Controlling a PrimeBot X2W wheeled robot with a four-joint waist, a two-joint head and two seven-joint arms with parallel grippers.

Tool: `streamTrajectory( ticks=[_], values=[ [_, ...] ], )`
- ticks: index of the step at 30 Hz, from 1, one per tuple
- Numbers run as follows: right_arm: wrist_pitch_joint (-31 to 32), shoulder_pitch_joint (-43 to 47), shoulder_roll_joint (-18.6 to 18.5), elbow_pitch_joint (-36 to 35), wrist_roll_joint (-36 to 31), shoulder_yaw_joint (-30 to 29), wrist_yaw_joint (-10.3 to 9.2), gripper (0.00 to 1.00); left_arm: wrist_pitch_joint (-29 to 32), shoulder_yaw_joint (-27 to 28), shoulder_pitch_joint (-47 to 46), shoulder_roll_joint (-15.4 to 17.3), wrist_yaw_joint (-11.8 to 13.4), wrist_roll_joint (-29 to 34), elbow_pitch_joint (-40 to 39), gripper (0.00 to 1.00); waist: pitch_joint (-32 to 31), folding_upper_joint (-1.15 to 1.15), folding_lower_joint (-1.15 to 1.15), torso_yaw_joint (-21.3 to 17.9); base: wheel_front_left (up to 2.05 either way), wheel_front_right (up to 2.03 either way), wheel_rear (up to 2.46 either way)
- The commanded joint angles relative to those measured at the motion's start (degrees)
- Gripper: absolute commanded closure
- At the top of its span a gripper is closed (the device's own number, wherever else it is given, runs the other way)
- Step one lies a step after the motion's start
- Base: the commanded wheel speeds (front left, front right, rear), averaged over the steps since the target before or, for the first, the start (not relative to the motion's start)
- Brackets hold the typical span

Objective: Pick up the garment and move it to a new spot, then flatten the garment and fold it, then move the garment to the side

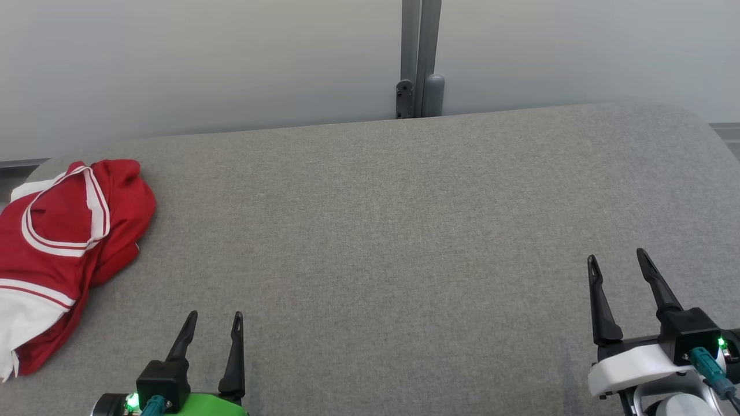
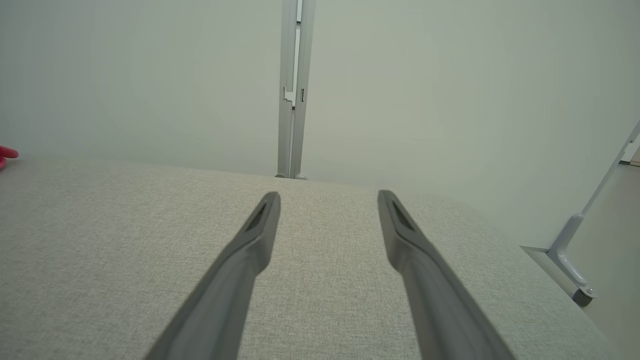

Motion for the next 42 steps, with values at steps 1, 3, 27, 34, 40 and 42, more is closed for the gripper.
streamTrajectory(
  ticks=[1,3,27,34,40,42],
  values=[
    [-0.2,0.6,0.0,0.3,0.4,-0.2,0.00,0.00,-0.2,0.2,0.3,0.4,-0.1,-0.5,0.0,0.00,0.0,0.00,0.00,0.1,0.00,0.00,0.00],
    [-0.2,0.6,0.0,0.5,0.8,-0.3,0.00,0.00,-0.2,0.2,0.4,0.4,-0.1,-0.6,0.0,0.00,-0.1,0.00,0.00,0.1,0.00,0.00,0.00],
    [-0.2,2.1,0.3,1.9,1.9,1.0,0.00,0.00,-0.2,0.3,-0.2,0.4,0.3,-0.1,-0.2,0.00,-0.9,0.00,0.00,6.7,0.00,0.00,0.00],
    [-0.2,2.2,0.3,2.7,2.4,3.5,0.00,0.00,-0.1,1.7,1.6,0.3,0.6,0.1,-0.5,0.00,-1.9,0.00,0.00,13.5,0.00,0.00,0.00],
    [-0.2,1.3,0.3,3.1,3.0,5.4,0.00,0.00,-0.1,3.2,2.2,0.3,0.5,0.1,-1.4,0.00,-1.9,0.00,0.00,16.3,0.00,0.00,0.00],
    [-0.2,1.0,0.3,3.1,3.2,5.7,0.00,0.00,-0.1,3.8,1.3,0.4,0.4,0.0,-1.5,0.00,-1.5,0.00,0.00,16.5,0.00,0.00,0.00]
  ],
)
